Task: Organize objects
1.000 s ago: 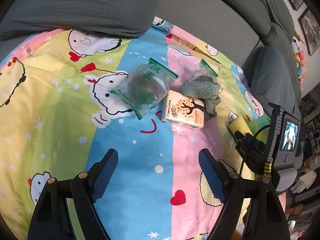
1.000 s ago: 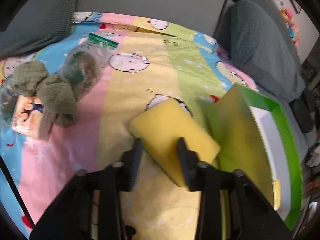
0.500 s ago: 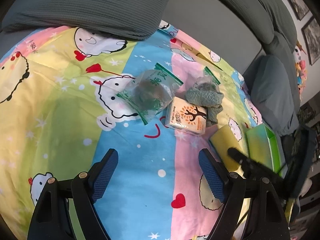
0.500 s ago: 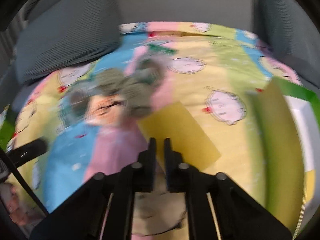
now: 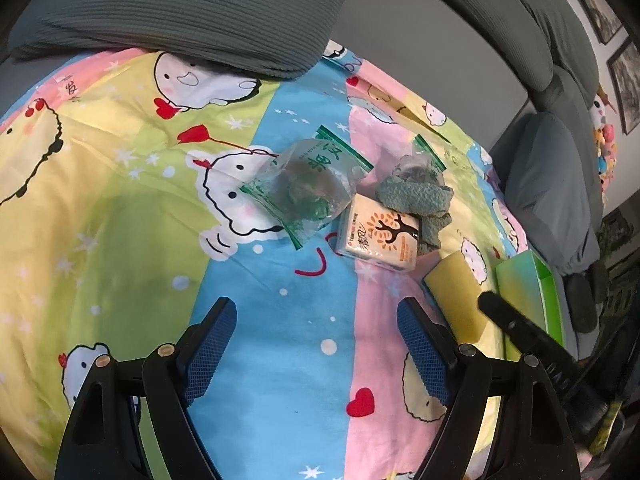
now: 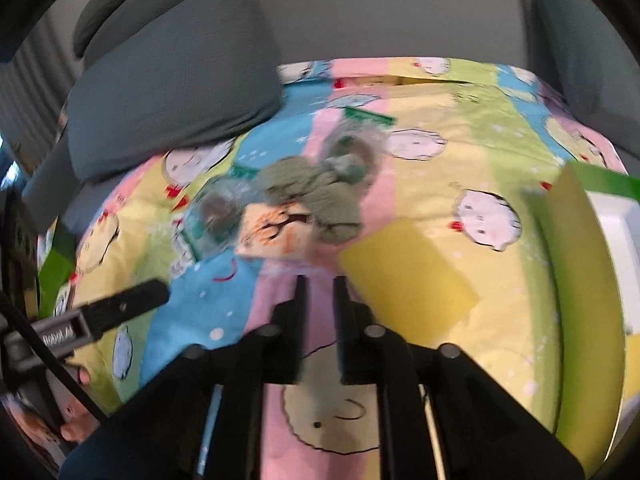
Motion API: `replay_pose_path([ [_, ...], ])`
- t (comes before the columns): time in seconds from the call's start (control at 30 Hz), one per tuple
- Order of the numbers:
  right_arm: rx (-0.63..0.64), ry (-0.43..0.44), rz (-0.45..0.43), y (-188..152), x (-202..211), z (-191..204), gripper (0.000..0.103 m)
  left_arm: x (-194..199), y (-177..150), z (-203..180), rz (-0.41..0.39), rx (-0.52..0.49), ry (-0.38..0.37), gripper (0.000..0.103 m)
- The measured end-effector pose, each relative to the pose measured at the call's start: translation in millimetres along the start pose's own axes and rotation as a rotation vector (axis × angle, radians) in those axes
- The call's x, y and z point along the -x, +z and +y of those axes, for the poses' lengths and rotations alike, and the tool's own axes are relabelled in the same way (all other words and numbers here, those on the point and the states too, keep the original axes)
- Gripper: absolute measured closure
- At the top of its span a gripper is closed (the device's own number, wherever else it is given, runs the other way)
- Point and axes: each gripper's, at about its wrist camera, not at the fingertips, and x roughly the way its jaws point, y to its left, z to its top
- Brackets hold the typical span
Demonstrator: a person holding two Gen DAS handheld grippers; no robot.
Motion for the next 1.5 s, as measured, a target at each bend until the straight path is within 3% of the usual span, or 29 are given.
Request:
replay_pose_path([
  [0.03,-0.021,-0.015,-0.006,2.5,-0.5,-5.3,0.059,-0.6,-0.9,-1.6,0.001,-0.003,0.0,0.02],
  [0.07,-0.046,-0.033,-0.016,4.0,1.0,-12.4,0.05,-1.2,-1.4,-2.9,0.003,-0.006,0.0,0.02],
  [0.27,-0.094,-0.098,-0.02,13.8,-8.1,-43.5,0.049,-6.2,-5.3,-12.9,0.016,-0.029,0.001,0.02],
  [0.47,-0.112,-0.063,0.075,16.2,-39.9,-54.6,0.045,-11.3,-9.5,-16.9,0.041,-0.033,-0.01,0.02],
  [0.57,-0.11,-0.028,0.096,12.4,-41.2,-51.9,0.045,-12.8,-10.5,-16.9,0.054,-0.038,-0.014,0.02],
  [0.67,-0.138,0.07,0.125,8.0,-39.3,-51.2,0.045,-15.0,-10.6,-15.3,0.069,-0.033,-0.009,0.02],
  [0.8,-0.165,0.092,0.146,2.5,-36.5,-46.3,0.045,-17.1,-11.4,-16.0,0.086,-0.025,-0.03,0.02],
  [0.9,-0.197,0.218,0.186,-3.0,-37.9,-40.8,0.045,-18.8,-12.9,-18.8,0.101,-0.03,-0.048,0.02],
  [1.1,-0.205,0.271,0.199,-9.5,-33.9,-27.0,0.045,-24.8,-16.5,-22.9,0.148,-0.03,-0.076,0.02],
  [1.3,-0.212,0.264,0.171,-8.9,-27.5,-21.9,0.047,-26.4,-19.5,-27.9,0.165,-0.047,-0.077,0.02],
  [1.5,-0.232,0.233,0.164,-8.6,-27.6,-27.9,0.065,-28.1,-22.1,-33.3,0.182,-0.051,-0.114,0.02],
])
